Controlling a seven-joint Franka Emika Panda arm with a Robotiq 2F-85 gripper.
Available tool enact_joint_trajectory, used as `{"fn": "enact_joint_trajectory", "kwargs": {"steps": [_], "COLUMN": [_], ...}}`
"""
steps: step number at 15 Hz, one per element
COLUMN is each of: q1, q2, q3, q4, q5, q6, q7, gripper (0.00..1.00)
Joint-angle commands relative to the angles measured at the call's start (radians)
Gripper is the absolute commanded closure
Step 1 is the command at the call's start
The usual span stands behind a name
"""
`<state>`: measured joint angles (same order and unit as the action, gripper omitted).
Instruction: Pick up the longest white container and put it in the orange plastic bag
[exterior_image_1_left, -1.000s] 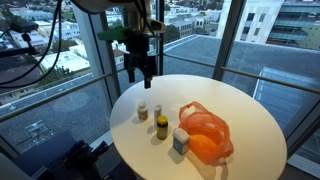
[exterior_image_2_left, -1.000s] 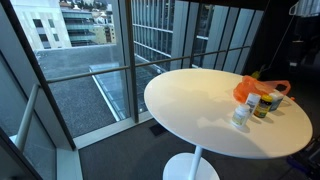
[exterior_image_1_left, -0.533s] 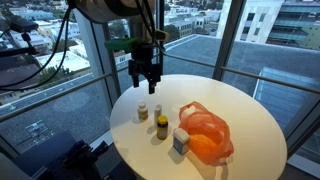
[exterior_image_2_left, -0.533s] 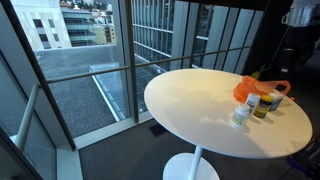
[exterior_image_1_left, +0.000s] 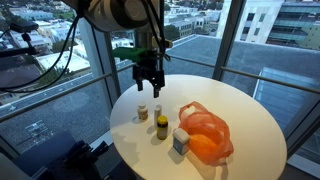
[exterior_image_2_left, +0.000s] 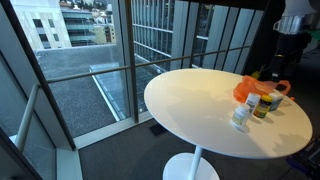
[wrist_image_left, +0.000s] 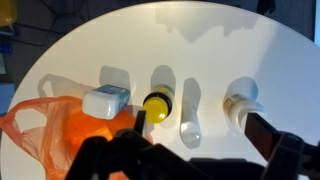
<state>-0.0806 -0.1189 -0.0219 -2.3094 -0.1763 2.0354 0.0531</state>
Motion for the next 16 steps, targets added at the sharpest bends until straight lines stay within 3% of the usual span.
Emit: {"fn": "enact_joint_trajectory", "kwargs": {"steps": [1, 8, 16], "q1": [0.008, 0.003, -0.001], "q2": [0.045, 0.140, 0.245], "q3": [-0.023, -0.036, -0.034], "q4": [0.006, 0.010, 0.022], "q5": [0.044, 0.110, 0.108], "q6": [0.060, 0.193, 0.303], "q7": [-0.077, -0.184, -0.186], "gripper": [0.00, 0.00, 0.00]}}
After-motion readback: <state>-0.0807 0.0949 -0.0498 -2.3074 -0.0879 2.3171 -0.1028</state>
